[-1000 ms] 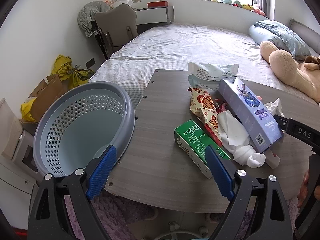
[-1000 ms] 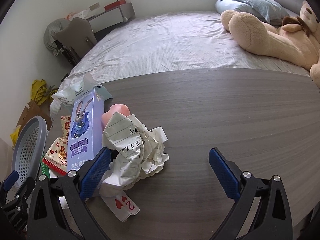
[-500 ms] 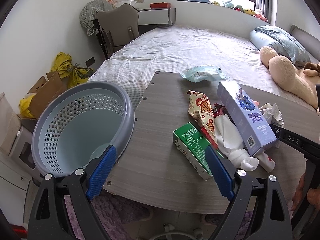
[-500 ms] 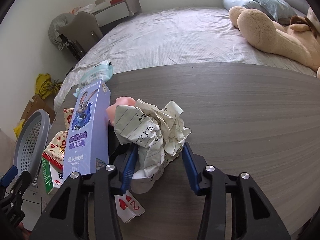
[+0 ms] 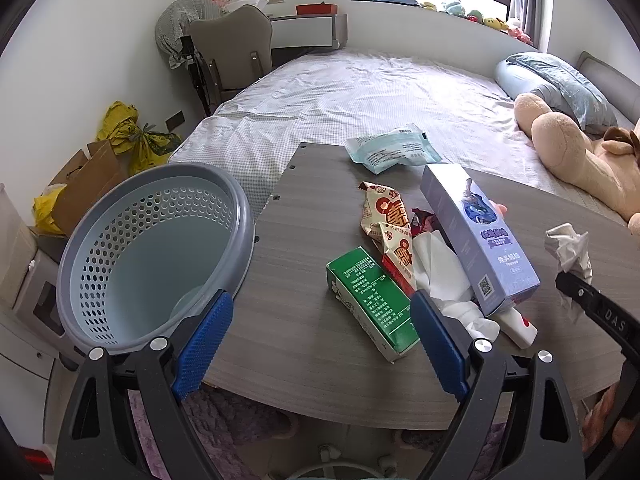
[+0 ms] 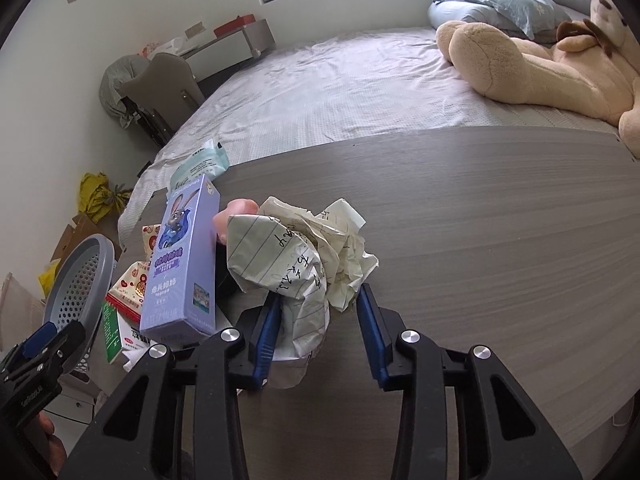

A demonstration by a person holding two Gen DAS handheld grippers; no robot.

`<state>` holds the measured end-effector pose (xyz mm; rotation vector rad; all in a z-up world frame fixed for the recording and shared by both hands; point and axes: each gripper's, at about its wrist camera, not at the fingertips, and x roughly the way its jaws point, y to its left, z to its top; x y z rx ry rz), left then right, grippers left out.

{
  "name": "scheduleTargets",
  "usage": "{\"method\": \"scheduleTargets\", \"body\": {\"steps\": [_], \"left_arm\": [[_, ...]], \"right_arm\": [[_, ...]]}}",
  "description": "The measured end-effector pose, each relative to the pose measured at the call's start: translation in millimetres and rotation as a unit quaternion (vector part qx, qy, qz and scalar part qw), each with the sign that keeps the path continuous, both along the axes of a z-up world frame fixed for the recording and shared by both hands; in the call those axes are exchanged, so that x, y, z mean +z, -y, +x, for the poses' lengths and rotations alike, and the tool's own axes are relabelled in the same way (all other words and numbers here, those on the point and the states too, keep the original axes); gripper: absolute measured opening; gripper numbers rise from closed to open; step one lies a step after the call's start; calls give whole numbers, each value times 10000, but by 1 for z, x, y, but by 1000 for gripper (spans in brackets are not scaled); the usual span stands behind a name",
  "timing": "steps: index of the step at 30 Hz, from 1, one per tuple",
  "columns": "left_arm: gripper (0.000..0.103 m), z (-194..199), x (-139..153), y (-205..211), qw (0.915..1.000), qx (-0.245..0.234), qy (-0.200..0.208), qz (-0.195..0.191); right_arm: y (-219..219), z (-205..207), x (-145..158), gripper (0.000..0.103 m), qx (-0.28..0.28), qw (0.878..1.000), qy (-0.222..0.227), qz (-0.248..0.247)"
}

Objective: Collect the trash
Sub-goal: 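Grasp the crumpled white paper with the right gripper, then grasp the green medicine box with the left gripper while the right gripper holds the paper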

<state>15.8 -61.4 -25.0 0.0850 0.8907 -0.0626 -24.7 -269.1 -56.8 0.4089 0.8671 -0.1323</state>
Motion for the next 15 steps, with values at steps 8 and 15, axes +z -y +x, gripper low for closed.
{"method": "scheduleTargets", "body": {"steps": [8, 15], "left_arm": [[86, 10, -14, 19, 9997, -132, -215, -59], [86, 14, -28, 17, 9992, -77, -380, 114]], "right_arm": [[3, -22, -11, 37, -67, 9997, -122, 224], [8, -30, -12, 37, -165, 9993, -114, 325]]}}
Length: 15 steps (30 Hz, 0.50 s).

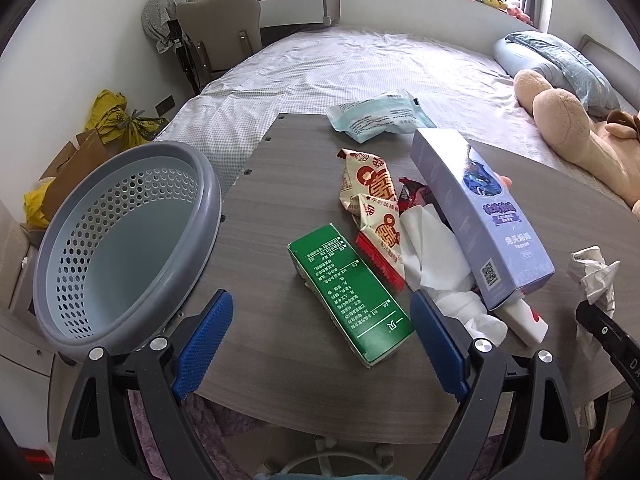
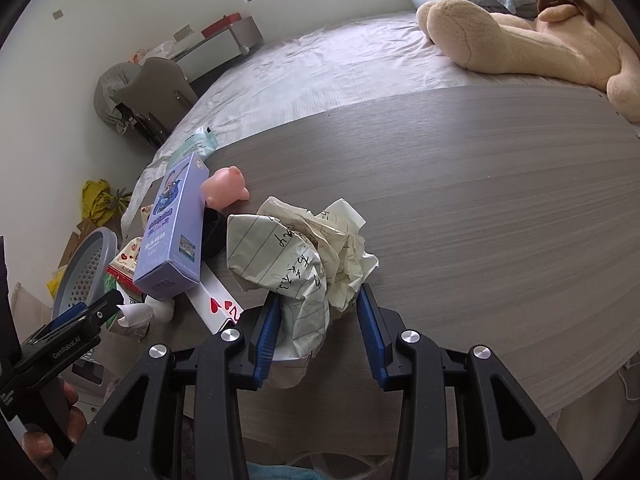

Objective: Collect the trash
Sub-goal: 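Grasp the green medicine box with the left gripper while the right gripper holds the paper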

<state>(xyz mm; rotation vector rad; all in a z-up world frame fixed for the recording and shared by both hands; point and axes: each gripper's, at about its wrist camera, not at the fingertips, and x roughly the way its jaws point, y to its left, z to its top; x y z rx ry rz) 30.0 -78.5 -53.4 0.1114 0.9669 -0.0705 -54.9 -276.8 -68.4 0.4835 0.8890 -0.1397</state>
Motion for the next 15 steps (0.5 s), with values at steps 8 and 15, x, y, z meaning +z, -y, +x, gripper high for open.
{"method": "scheduleTargets", "body": {"steps": [8, 15], "left_arm": [[86, -8, 3, -28, 9995, 180, 75, 244], [86, -9, 6, -35, 9997, 193, 98, 101]], "right_arm": [[-4, 2, 0, 37, 81, 10000, 4, 11], [-6, 2, 0, 37, 144, 9999, 5, 17]]}}
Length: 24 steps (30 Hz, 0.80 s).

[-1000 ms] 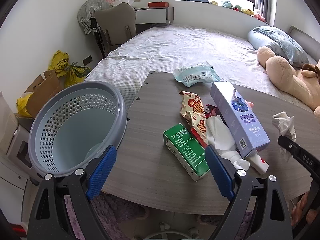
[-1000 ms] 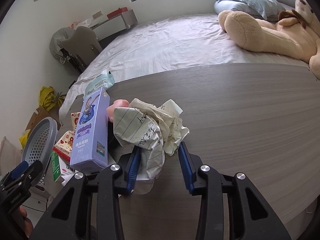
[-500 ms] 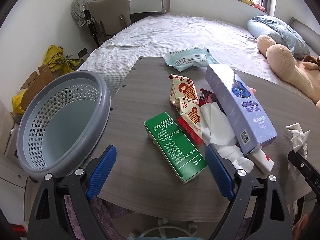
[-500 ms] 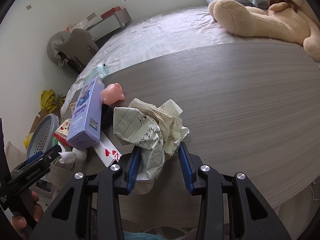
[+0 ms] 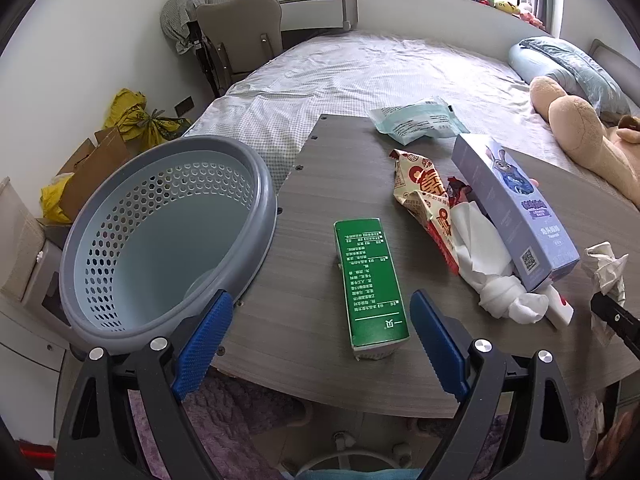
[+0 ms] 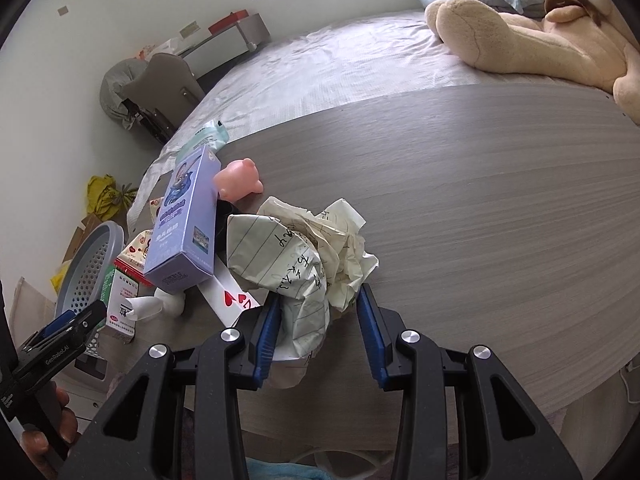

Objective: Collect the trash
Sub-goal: 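Grasp the green medicine box with the left gripper while the right gripper holds the paper, then carry both items over the blue basket and open both grippers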

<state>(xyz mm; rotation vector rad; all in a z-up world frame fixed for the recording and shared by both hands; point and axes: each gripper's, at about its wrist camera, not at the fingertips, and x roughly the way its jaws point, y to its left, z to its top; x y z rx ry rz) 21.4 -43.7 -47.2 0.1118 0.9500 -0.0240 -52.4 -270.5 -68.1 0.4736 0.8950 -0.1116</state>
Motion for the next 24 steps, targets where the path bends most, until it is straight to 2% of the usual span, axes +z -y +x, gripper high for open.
{"method": "scheduleTargets", "body": {"steps": [13, 14, 15, 16, 17, 18, 24], "left_arm": [[84, 14, -20, 7, 9994, -192, -199, -203], [74, 14, -20, 8, 9993, -224, -196, -213], [60, 14, -21, 8, 9992, -259, -218, -209], [53, 14, -22, 9, 9989, -302, -271, -222], [36, 15, -24, 8, 9986, -333, -328, -260], [29, 15, -25, 8, 9981, -355, -389, -310], [29, 3, -8, -1, 9985, -383, -113, -382]], "right_arm": [[-3, -1, 2, 37, 2, 10000, -8, -27], [-3, -1, 2, 37, 9, 10000, -8, -34], [-5, -1, 2, 37, 17, 10000, -10, -45], [-6, -1, 2, 37, 27, 10000, -14, -56], [-7, -1, 3, 37, 39, 10000, -16, -65], [-9, -2, 3, 37, 55, 10000, -16, -78], [-18, -7, 14, 37, 128, 9998, 66, -164]]}}
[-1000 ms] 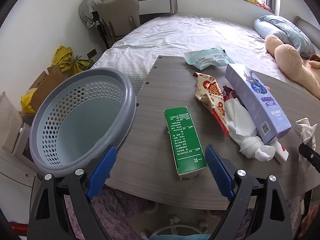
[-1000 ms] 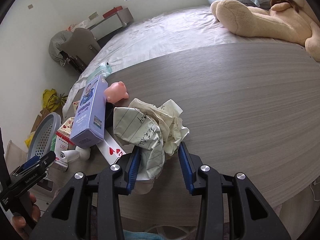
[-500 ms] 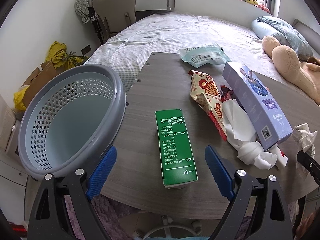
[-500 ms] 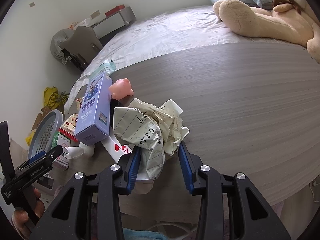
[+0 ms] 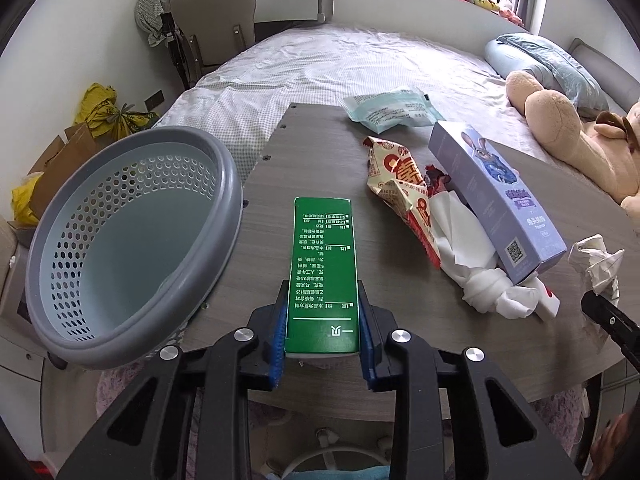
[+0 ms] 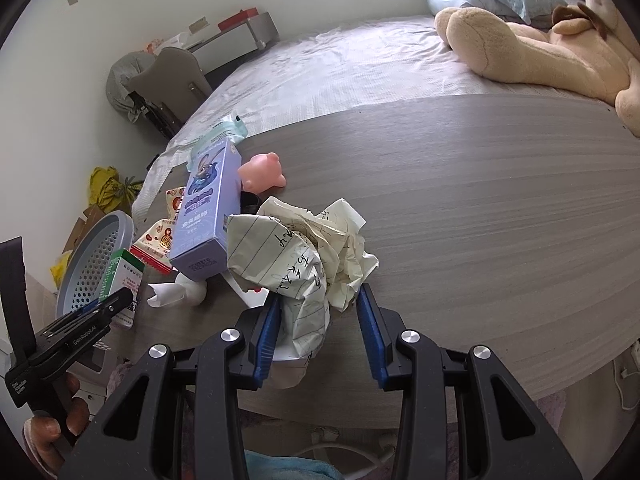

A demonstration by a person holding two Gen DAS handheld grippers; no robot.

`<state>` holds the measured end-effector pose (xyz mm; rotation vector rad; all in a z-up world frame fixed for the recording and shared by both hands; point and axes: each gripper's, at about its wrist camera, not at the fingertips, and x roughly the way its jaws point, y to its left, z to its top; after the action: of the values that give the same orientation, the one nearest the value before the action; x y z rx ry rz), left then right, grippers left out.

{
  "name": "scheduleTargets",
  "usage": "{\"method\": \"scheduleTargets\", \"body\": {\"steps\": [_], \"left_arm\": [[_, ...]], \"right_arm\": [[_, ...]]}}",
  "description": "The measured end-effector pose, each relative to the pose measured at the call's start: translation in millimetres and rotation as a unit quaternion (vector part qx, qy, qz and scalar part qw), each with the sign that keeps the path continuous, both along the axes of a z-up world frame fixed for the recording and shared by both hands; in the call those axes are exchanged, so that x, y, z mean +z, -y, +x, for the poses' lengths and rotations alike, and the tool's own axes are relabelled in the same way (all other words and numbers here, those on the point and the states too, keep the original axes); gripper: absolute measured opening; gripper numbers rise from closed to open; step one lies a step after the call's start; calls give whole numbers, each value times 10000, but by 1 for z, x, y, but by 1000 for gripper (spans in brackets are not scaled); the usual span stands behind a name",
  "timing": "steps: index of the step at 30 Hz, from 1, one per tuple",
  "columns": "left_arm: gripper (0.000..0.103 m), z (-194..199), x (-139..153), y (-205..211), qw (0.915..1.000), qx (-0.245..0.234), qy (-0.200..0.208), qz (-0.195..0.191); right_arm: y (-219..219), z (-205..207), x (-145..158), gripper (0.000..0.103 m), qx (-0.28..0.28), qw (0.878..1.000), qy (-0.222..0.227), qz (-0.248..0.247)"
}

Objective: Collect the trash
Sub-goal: 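Carry both items over the blue basket and open both grippers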

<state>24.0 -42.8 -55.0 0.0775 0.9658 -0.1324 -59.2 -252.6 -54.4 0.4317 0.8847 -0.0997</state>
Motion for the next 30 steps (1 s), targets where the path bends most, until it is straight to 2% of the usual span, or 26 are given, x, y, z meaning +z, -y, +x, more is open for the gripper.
{"method": "scheduleTargets", "body": {"steps": [12, 22, 30], "left_arm": [[29, -29, 50, -31, 9968, 206, 774, 46], [29, -26, 64, -105, 9917, 844, 960, 147], [29, -15, 58, -151, 9889, 1207, 862, 70]], "right_arm": [[-43, 1, 40, 37, 438, 9979, 450, -135], [-115, 45, 69, 37, 1191, 9901, 719, -171], [-172, 83, 59, 37, 1795, 9824, 482, -208]]}}
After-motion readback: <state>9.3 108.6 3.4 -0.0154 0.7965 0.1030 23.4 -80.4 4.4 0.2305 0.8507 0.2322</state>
